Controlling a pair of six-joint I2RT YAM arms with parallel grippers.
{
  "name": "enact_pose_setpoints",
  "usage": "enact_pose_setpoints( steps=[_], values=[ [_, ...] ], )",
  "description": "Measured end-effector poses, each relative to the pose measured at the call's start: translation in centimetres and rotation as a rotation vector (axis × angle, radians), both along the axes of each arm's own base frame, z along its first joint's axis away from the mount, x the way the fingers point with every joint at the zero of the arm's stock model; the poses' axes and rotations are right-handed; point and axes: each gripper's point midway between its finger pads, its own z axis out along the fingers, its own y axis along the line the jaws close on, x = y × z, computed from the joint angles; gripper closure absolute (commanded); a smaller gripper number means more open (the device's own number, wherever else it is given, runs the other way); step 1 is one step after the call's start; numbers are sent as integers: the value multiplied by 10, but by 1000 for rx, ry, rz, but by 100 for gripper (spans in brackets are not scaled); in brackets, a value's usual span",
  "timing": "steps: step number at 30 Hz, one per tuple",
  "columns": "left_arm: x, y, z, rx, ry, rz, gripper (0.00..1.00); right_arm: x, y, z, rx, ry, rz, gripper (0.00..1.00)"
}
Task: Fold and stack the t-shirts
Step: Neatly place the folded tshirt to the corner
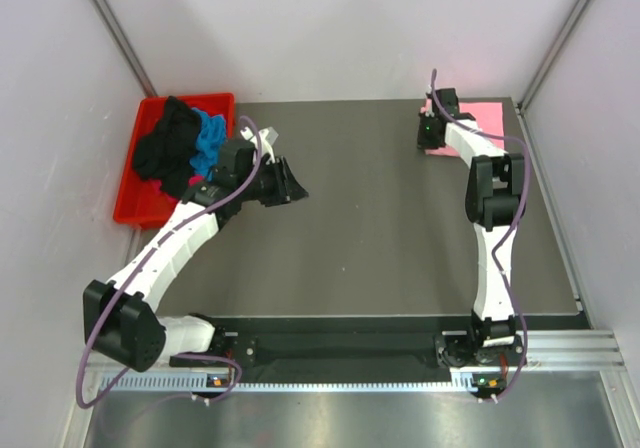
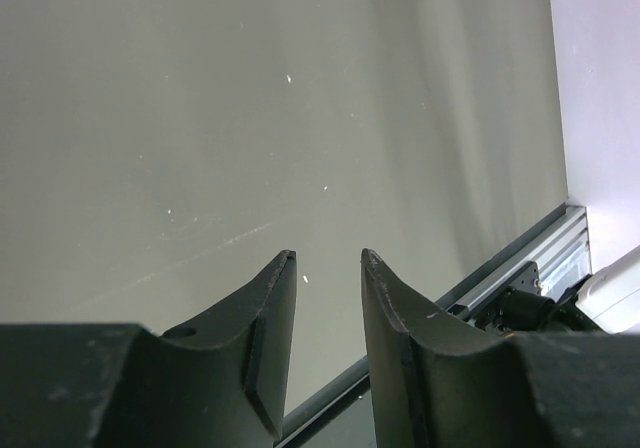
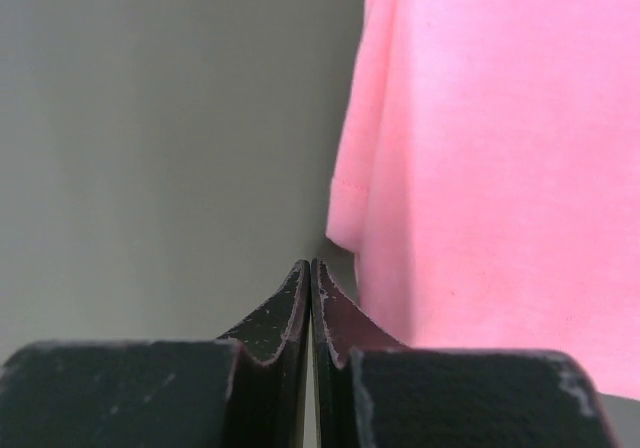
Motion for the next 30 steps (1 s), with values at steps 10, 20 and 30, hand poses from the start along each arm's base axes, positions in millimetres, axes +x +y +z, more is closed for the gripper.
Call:
enact_pose_setpoints(
  steps=[10, 20, 30],
  values=[
    [-4, 2, 9, -7, -23, 4, 62, -9, -16, -8, -77, 30, -33, 100],
    [-9, 4, 21, -20, -49, 6, 62, -26, -24, -8, -83, 68, -35, 100],
    [-10, 5, 24, -24, -57, 7, 62, -36, -17, -5, -40, 87, -5, 100]
  ],
)
